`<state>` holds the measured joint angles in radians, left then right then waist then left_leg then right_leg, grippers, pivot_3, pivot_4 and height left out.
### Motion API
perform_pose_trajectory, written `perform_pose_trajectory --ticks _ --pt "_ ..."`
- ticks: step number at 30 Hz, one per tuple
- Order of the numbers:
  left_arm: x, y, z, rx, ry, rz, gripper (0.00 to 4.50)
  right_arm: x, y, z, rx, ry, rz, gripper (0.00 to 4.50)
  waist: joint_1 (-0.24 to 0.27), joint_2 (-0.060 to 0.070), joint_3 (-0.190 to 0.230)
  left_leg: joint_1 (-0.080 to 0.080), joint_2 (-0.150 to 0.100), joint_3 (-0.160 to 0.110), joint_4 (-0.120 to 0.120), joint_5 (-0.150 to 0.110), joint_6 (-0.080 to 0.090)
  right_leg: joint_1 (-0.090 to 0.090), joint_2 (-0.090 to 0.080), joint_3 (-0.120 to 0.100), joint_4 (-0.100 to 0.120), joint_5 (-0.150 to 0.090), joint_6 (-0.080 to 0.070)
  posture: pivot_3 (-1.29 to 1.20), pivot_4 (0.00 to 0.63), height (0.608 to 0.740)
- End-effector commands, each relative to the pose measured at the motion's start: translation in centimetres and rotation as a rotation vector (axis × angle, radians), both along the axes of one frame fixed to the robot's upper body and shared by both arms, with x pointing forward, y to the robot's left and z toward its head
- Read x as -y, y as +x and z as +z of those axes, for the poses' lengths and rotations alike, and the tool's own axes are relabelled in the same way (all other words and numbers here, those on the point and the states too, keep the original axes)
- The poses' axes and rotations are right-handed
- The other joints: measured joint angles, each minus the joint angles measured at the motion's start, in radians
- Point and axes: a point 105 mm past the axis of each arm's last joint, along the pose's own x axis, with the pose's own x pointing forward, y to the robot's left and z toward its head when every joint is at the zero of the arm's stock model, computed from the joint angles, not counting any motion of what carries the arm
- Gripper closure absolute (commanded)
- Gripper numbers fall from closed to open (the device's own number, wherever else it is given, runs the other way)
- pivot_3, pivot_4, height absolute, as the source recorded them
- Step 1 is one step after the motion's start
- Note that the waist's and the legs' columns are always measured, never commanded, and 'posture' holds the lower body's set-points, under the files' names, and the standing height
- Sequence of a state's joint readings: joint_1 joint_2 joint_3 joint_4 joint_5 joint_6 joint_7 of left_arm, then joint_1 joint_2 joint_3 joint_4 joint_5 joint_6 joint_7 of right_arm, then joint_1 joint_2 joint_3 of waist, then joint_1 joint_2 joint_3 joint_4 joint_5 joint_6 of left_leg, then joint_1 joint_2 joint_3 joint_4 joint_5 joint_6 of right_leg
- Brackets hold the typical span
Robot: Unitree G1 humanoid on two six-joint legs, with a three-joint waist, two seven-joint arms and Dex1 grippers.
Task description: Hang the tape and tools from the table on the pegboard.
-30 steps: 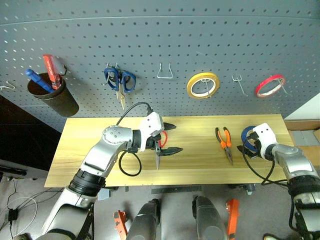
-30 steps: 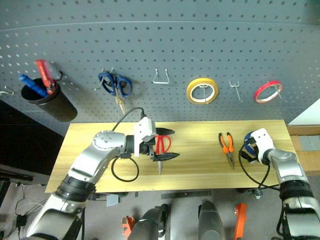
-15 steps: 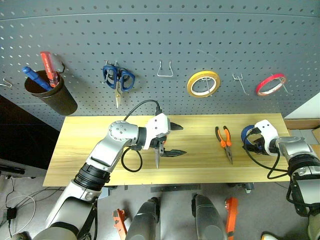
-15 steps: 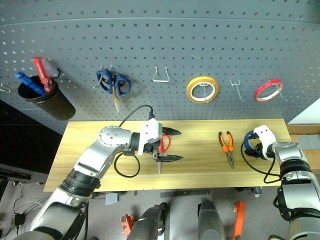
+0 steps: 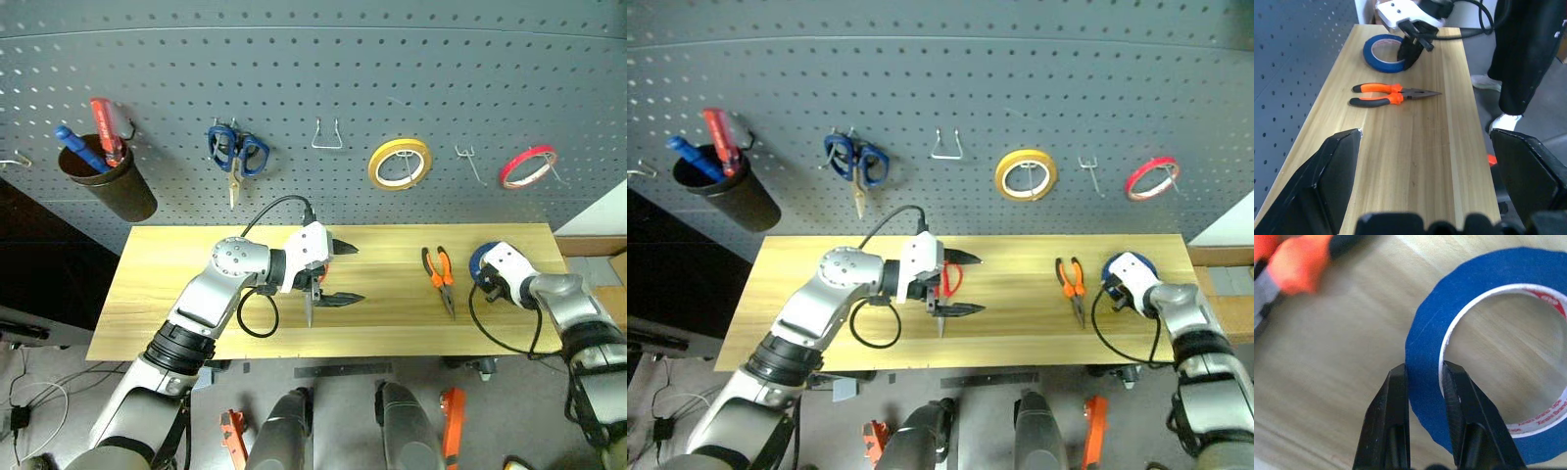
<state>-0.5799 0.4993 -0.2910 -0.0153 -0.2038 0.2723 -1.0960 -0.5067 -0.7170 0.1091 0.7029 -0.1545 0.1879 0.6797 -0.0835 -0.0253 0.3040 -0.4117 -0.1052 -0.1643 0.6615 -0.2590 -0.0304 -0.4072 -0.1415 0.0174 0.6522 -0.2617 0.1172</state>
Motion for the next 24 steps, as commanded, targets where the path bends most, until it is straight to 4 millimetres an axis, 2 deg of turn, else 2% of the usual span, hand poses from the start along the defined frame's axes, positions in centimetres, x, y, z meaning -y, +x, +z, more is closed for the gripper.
perform_pose_trajectory --ticks 1,4,7,10,12,14,16,19,24 --pt "0.3 -0.3 2.0 0.062 -0.07 0.005 0.0 -0.3 -0.7 5.4 0.216 0.007 -0.017 4.08 0.0 0.001 0.0 -0.002 0.0 0.0 0.001 0.0 0.0 -0.002 0.0 0.0 0.001 0.0 0.0 -0.14 0.302 0.74" --pt "0.3 0.3 3.0 0.13 -0.109 0.056 0.0 -2.2 -3.9 8.7 0.395 0.038 -0.043 4.08 0.002 0.003 0.0 -0.01 -0.001 0.001 0.002 0.0 0.0 -0.013 -0.002 0.001 0.008 0.0 0.0 -0.16 0.307 0.74" --pt "0.4 0.8 3.7 0.147 -0.161 0.088 0.0 -4.3 -6.8 10.1 0.506 0.025 -0.064 4.09 0.0 0.003 0.0 -0.011 0.001 0.001 0.003 0.0 -0.001 -0.015 -0.001 0.001 0.01 0.0 0.0 -0.18 0.312 0.74" --pt "0.8 1.0 4.1 0.157 -0.191 0.088 0.0 -8.8 -9.0 12.2 0.68 0.02 0.007 4.09 -0.003 0.003 0.0 -0.008 0.0 0.002 0.003 0.0 0.0 -0.014 -0.002 0.002 0.012 0.0 0.0 -0.2 0.314 0.74" --pt "0.9 1.1 4.3 0.162 -0.199 0.084 0.0 -10.6 -9.6 13.2 0.751 0.033 0.03 4.09 -0.007 0.003 0.0 -0.007 0.001 0.003 0.003 0.0 0.001 -0.014 -0.001 0.003 0.013 0.0 -0.001 -0.21 0.313 0.74" --pt "1.1 1.1 4.6 0.164 -0.216 0.081 0.0 -12.5 -9.5 14.3 0.828 0.054 0.076 4.09 -0.01 0.003 0.0 -0.005 0.002 0.003 0.002 0.0 0.001 -0.014 -0.001 0.004 0.013 0.001 -0.001 -0.21 0.314 0.74" --pt "1.3 1.2 4.7 0.165 -0.223 0.08 0.0 -13.4 -9.0 15.1 0.872 0.07 0.101 4.09 -0.01 0.003 0.0 -0.005 0.002 0.003 0.003 0.0 0.002 -0.013 -0.001 0.003 0.012 0.001 0.0 -0.2 0.31 0.74" --pt "1.3 1.3 4.9 0.171 -0.224 0.083 0.0 -13.6 -7.3 15.9 0.893 0.104 0.112 4.09 -0.009 0.003 -0.001 -0.005 0.002 0.003 0.003 0.001 0.001 -0.013 0.0 0.003 0.013 0.002 -0.001 -0.19 0.305 0.74" --pt "0.9 1.5 5.1 0.182 -0.224 0.101 0.0 -12.5 -4.3 16.4 0.881 0.178 0.105 4.09 -0.005 0.003 0.0 -0.005 0.004 0.004 0.002 0.001 0.0 -0.014 0.0 0.001 0.011 0.002 -0.002 -0.18 0.301 0.74"
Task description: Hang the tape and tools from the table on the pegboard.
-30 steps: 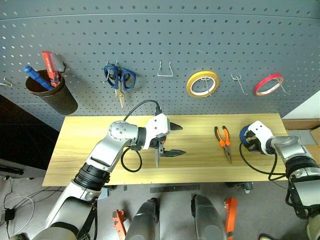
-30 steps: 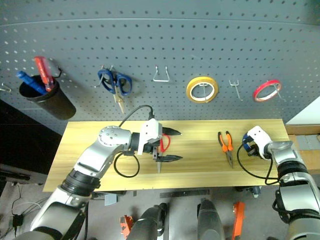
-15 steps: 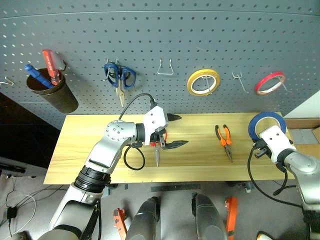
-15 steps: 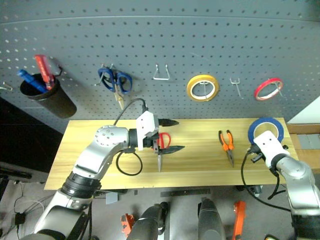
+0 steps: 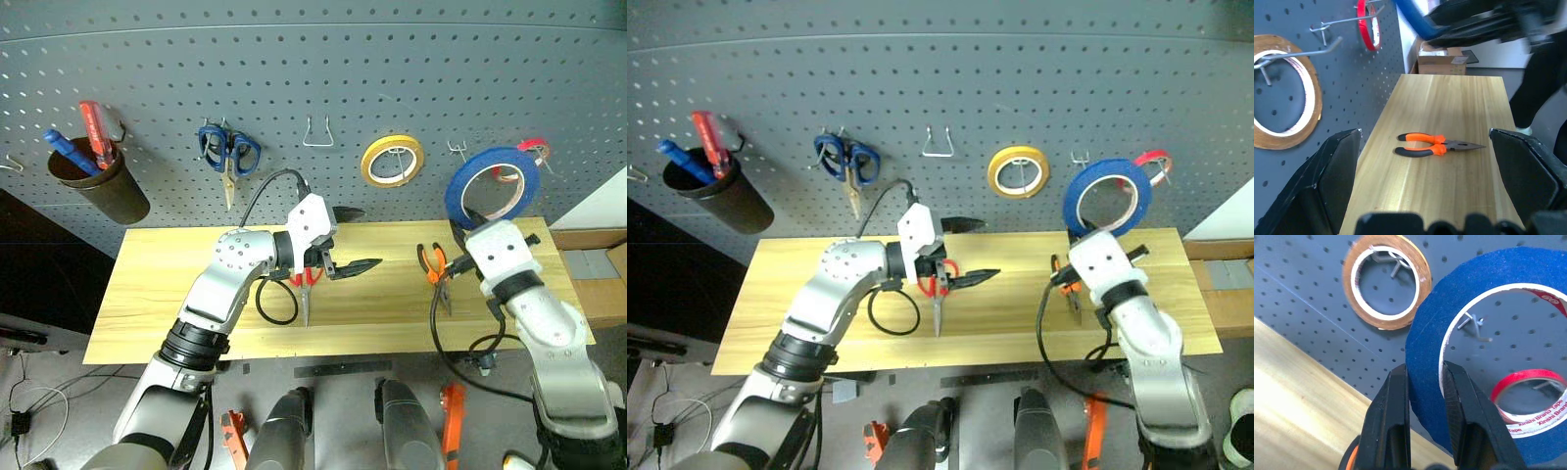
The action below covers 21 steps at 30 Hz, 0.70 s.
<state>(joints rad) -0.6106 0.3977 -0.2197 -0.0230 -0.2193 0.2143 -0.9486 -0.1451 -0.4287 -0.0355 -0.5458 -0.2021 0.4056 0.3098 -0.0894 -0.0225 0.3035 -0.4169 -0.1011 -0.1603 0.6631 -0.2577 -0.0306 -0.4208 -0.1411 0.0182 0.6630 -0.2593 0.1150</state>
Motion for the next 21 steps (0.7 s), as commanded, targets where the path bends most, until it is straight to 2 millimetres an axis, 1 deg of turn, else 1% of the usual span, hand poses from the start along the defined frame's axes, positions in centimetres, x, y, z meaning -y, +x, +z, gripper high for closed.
perform_pose_trajectory --ticks 1,3,7,10,14,16,17,18,20,21 --pt "-0.5 0.2 1.3 0.047 -0.025 0.014 0.0 0.7 1.0 1.1 0.039 0.035 0.022 4.09 0.001 0.0 0.0 0.0 0.0 0.0 0.0 0.0 0.0 0.0 0.0 0.0 0.0 0.0 0.0 -0.17 0.301 0.74" --pt "-0.5 0.2 1.3 0.05 -0.024 0.02 0.0 1.0 1.9 1.0 0.032 0.054 0.034 4.09 0.001 0.0 0.0 0.0 0.0 0.001 -0.001 0.0 0.0 0.0 0.0 0.0 -0.001 0.0 0.0 -0.17 0.3 0.74" --pt "-0.8 0.5 1.4 0.054 -0.029 0.036 0.0 1.5 4.5 1.1 0.028 0.085 0.051 4.09 0.0 0.0 0.0 0.0 0.0 0.002 0.0 0.0 0.0 -0.001 0.0 0.0 0.0 0.0 0.0 -0.16 0.301 0.74" --pt "-0.8 0.6 1.5 0.058 -0.037 0.044 0.0 1.4 5.4 0.8 0.024 0.08 0.061 4.09 0.0 0.0 0.0 0.0 0.001 0.003 0.0 0.0 0.0 -0.001 0.0 -0.001 0.0 0.001 -0.001 -0.16 0.301 0.74" --pt "-0.8 0.8 2.1 0.056 -0.074 0.056 0.0 1.0 5.6 0.4 0.027 0.102 0.066 4.09 0.0 0.0 0.0 0.0 0.001 0.004 0.0 0.0 0.0 -0.001 0.0 -0.001 0.0 0.001 -0.001 -0.16 0.302 0.74" --pt "-0.8 0.8 2.3 0.041 -0.098 0.056 0.0 0.8 5.4 -0.3 0.01 0.113 0.065 3.38 0.0 0.0 0.0 0.0 0.001 0.004 0.0 0.0 0.0 -0.001 0.0 -0.001 0.0 0.001 -0.001 -0.15 0.302 0.74" --pt "-0.7 0.7 2.4 0.028 -0.114 0.053 0.0 0.6 5.1 -0.7 -0.002 0.115 0.069 3.18 0.001 0.0 0.0 0.0 0.001 0.004 0.0 0.0 0.0 -0.001 0.0 -0.001 0.0 0.001 -0.001 -0.15 0.302 0.74" --pt "-0.7 0.6 2.6 0.007 -0.138 0.051 0.0 0.5 4.9 -1.1 -0.014 0.117 0.068 2.85 0.001 0.0 0.0 0.0 0.001 0.003 0.0 0.0 0.0 -0.001 0.0 -0.001 0.0 0.001 -0.001 -0.15 0.302 0.74" --pt "-0.6 0.5 2.9 -0.034 -0.178 0.047 0.0 0.5 4.1 -2.0 -0.04 0.138 0.052 2.2 0.002 0.0 0.0 0.0 0.002 0.003 0.0 0.0 0.0 -0.001 0.0 -0.001 0.0 0.001 -0.001 -0.15 0.299 0.74" --pt "-0.6 0.4 3.0 -0.045 -0.184 0.046 0.0 0.5 3.4 -2.8 -0.058 0.146 0.035 1.82 0.001 0.0 0.0 0.0 0.002 0.002 0.0 0.0 0.0 -0.001 0.0 -0.001 0.0 0.001 -0.001 -0.14 0.3 0.74"
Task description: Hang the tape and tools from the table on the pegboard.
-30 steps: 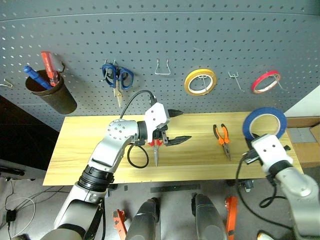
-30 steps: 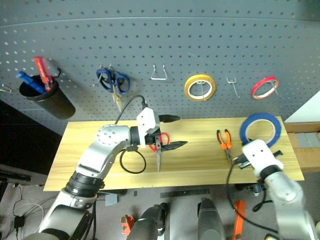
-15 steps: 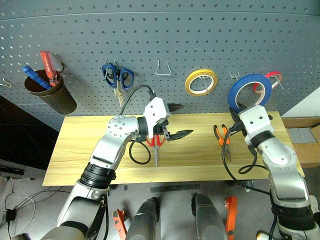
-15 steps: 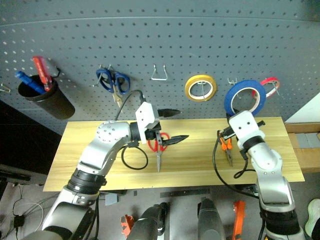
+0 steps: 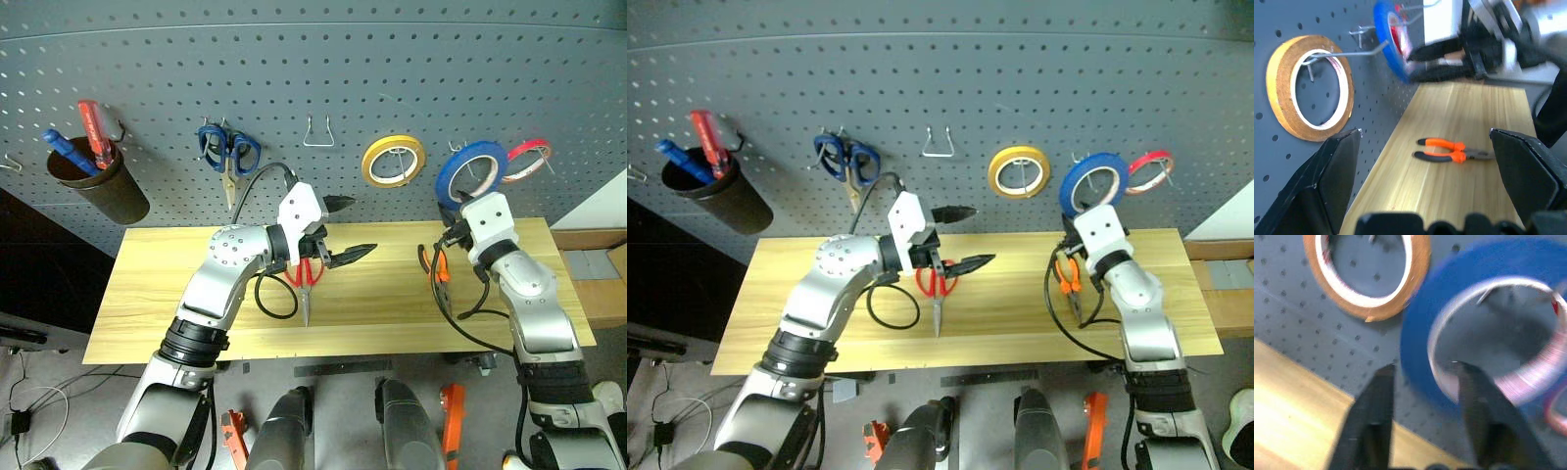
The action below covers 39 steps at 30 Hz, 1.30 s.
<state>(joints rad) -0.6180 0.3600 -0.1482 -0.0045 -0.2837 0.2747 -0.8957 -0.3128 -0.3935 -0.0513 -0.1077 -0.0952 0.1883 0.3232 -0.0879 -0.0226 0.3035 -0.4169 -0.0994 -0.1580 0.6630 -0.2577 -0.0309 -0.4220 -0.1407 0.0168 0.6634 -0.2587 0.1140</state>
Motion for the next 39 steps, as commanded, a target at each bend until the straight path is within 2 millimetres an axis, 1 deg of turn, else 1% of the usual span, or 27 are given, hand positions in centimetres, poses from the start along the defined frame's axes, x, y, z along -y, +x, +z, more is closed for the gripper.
perform_pose_trajectory --ticks 1,2,5,6,8,10,12,16,17,19,21,25,31,39 --pt "0.0 -0.7 1.8 0.01 -0.063 -0.019 0.0 -0.5 -2.3 -0.8 -0.007 0.027 -0.022 1.5 0.0 0.0 0.0 0.0 0.0 0.0 0.0 0.0 0.0 0.0 0.0 0.0 0.0 0.0 0.0 -0.14 0.3 0.74" --pt "-0.2 -0.7 1.7 0.001 -0.062 -0.018 0.0 -0.6 -3.1 -1.5 -0.029 0.036 -0.035 1.26 0.001 0.0 0.0 0.0 0.0 -0.001 0.0 0.0 0.0 0.0 0.0 0.0 0.001 0.0 0.0 -0.15 0.301 0.74" --pt "-1.1 -1.0 1.0 -0.027 -0.023 -0.027 0.0 -0.8 -4.9 -3.3 -0.117 0.112 -0.089 0.14 -0.001 0.0 0.0 0.0 0.001 -0.001 0.0 0.0 0.0 -0.001 0.001 0.001 0.001 0.0 0.0 -0.15 0.305 0.74" --pt "-1.5 -1.1 0.7 -0.036 -0.005 -0.027 0.0 -1.0 -5.1 -3.7 -0.144 0.126 -0.098 0.03 -0.004 0.0 0.0 0.0 0.0 0.0 0.0 0.0 0.0 -0.001 0.0 0.001 0.001 0.0 0.0 -0.16 0.307 0.74" --pt "-2.5 -1.0 -0.1 -0.056 0.038 -0.024 0.0 -1.4 -5.0 -4.5 -0.212 0.149 -0.122 0.03 -0.009 0.001 0.0 0.002 0.002 0.001 0.0 0.0 0.0 -0.001 0.001 0.002 0.001 0.001 -0.002 -0.16 0.309 0.74" --pt "-3.4 -1.0 -0.9 -0.068 0.095 -0.028 0.0 -1.3 -3.9 -5.1 -0.294 0.208 -0.169 0.03 -0.01 0.0 0.0 0.002 0.004 0.001 0.0 0.0 0.0 -0.001 0.004 0.001 0.001 0.004 -0.005 -0.17 0.311 0.74" --pt "-3.8 -0.8 -1.3 -0.073 0.121 -0.027 0.0 -0.6 -2.5 -5.5 -0.356 0.235 -0.254 0.03 -0.013 0.0 0.0 0.003 0.007 0.001 0.0 0.0 0.0 -0.001 0.008 0.001 0.001 0.006 -0.008 -0.17 0.309 0.74" --pt "-4.0 -0.4 -1.3 -0.072 0.126 -0.016 0.0 -0.3 0.1 -6.3 -0.458 0.289 -0.309 0.03 -0.009 0.001 0.0 0.003 0.008 -0.001 0.0 0.002 -0.004 -0.001 0.013 -0.001 0.001 0.009 -0.012 -0.17 0.306 0.74" --pt "-4.1 -0.4 -1.3 -0.072 0.127 -0.015 0.0 -0.3 0.7 -6.7 -0.492 0.318 -0.325 0.03 -0.008 0.001 0.0 0.003 0.008 -0.001 0.0 0.002 -0.004 -0.001 0.014 -0.001 0.001 0.009 -0.012 -0.17 0.306 0.74" --pt "-4.1 -0.3 -1.3 -0.071 0.131 -0.012 0.0 0.0 2.0 -7.8 -0.547 0.323 -0.356 0.03 -0.008 0.001 0.0 0.003 0.008 0.0 -0.001 0.003 -0.005 -0.001 0.014 -0.001 0.001 0.009 -0.012 -0.16 0.302 0.74" --pt "-4.1 -0.4 -1.4 -0.072 0.132 -0.011 0.0 0.5 2.7 -8.4 -0.57 0.337 -0.392 0.03 -0.01 0.001 0.0 0.003 0.008 0.0 -0.001 0.004 -0.007 -0.001 0.014 0.0 0.0 0.009 -0.012 -0.15 0.3 0.74" --pt "-4.4 -0.5 -1.5 -0.074 0.139 -0.001 0.0 0.6 3.2 -9.7 -0.615 0.356 -0.416 0.03 -0.011 0.001 0.0 0.001 0.008 0.002 -0.002 0.004 -0.008 -0.004 0.013 0.0 0.0 0.009 -0.012 -0.15 0.298 0.74" --pt "-4.6 -0.5 -1.6 -0.074 0.144 0.012 0.0 0.3 2.7 -11.7 -0.683 0.395 -0.422 0.03 -0.012 0.001 0.0 0.001 0.008 0.002 -0.002 0.004 -0.008 -0.004 0.013 0.0 0.0 0.009 -0.012 -0.14 0.295 0.74" --pt "-4.3 -0.4 -1.5 -0.064 0.148 0.007 0.0 0.4 3.5 -12.7 -0.715 0.4 -0.408 0.03 -0.019 0.001 0.0 0.001 0.008 0.003 -0.001 0.004 -0.008 -0.004 0.014 0.0 0.001 0.009 -0.012 -0.14 0.288 0.74"
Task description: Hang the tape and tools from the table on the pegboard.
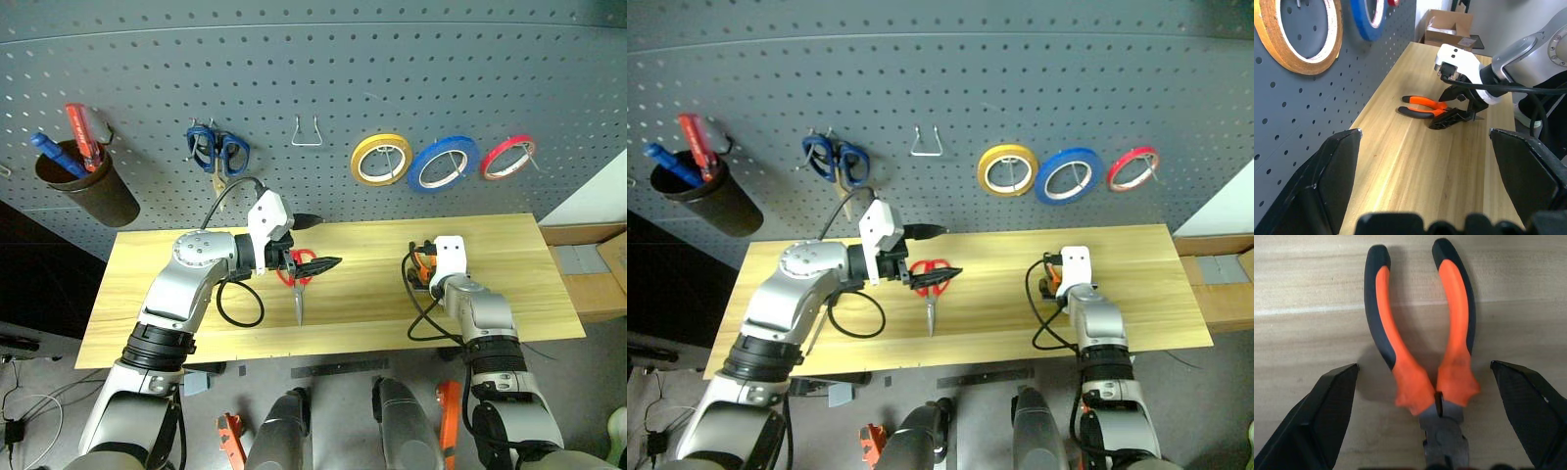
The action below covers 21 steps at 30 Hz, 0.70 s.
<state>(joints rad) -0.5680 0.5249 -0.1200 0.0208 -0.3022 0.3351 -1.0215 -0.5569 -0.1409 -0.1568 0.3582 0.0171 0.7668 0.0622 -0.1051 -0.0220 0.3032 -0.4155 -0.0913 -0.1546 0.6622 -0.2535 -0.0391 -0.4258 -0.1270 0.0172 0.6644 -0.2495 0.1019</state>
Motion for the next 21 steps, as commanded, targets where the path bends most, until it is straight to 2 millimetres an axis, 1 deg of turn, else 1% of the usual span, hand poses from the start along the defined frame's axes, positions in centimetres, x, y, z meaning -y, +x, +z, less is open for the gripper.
perform_pose_trajectory --ticks 1,5,10,13,15,16,17,19,21 --pt "0.3 -0.3 1.1 0.056 0.0 -0.019 0.0 0.6 0.5 -0.3 -0.002 -0.004 -0.005 0.03 -0.004 0.0 0.0 0.0 0.0 0.0 0.0 0.0 0.0 0.0 0.0 0.0 0.0 0.0 0.0 -0.14 0.287 0.74" --pt "0.4 -0.3 1.1 0.061 0.0 -0.017 0.0 0.7 0.9 -0.7 -0.023 -0.009 0.013 0.03 -0.007 0.0 0.0 0.0 0.0 0.001 0.0 0.0 0.0 0.0 0.0 0.0 0.0 0.0 0.0 -0.13 0.282 0.74" --pt "0.2 -0.3 1.1 0.063 0.0 -0.01 0.0 0.8 0.8 -1.2 -0.057 -0.005 0.02 0.03 -0.007 -0.001 -0.002 0.0 0.0 0.001 0.0 0.0 0.0 0.0 0.0 0.0 0.0 0.0 0.0 -0.13 0.28 0.74" --pt "0.0 -0.2 1.1 0.06 -0.01 0.002 0.0 0.6 0.5 -1.3 -0.064 -0.03 0.053 0.67 -0.007 0.0 -0.003 0.0 0.0 0.002 0.0 0.0 0.0 0.0 0.0 0.0 0.0 0.0 0.0 -0.13 0.275 0.74" --pt "0.0 -0.2 1.0 0.058 -0.013 0.008 0.0 0.4 0.3 -1.3 -0.067 -0.044 0.072 1.3 -0.007 0.0 -0.004 0.0 0.0 0.001 0.0 0.0 0.0 0.0 0.0 0.0 0.0 0.0 0.0 -0.14 0.27 0.74" --pt "-0.1 -0.2 1.0 0.058 -0.013 0.01 0.0 0.3 0.2 -1.4 -0.067 -0.047 0.078 1.72 -0.007 0.0 -0.005 0.0 0.0 0.001 0.0 0.0 0.0 0.0 0.0 0.0 0.0 0.0 0.0 -0.14 0.27 0.74" --pt "-0.1 -0.2 1.0 0.056 -0.02 0.014 0.0 0.3 0.1 -1.3 -0.062 -0.06 0.085 1.92 -0.007 -0.001 -0.005 0.0 0.0 0.001 0.0 0.0 0.0 0.0 0.0 0.0 0.0 0.0 0.0 -0.14 0.264 0.74" --pt "-0.2 -0.2 1.1 0.058 -0.042 0.027 0.0 0.3 0.2 -0.8 -0.031 -0.089 0.086 1.97 -0.007 0.0 -0.007 0.0 0.0 0.001 0.0 0.0 0.0 0.0 0.0 0.0 0.0 0.0 0.0 -0.14 0.26 0.74" --pt "-0.4 -0.2 1.3 0.057 -0.072 0.043 0.0 0.3 0.4 0.3 0.027 -0.123 0.083 1.97 -0.007 0.0 -0.007 0.0 0.0 0.001 0.0 0.0 0.0 0.0 0.0 0.0 0.0 0.0 0.0 -0.14 0.258 0.74"
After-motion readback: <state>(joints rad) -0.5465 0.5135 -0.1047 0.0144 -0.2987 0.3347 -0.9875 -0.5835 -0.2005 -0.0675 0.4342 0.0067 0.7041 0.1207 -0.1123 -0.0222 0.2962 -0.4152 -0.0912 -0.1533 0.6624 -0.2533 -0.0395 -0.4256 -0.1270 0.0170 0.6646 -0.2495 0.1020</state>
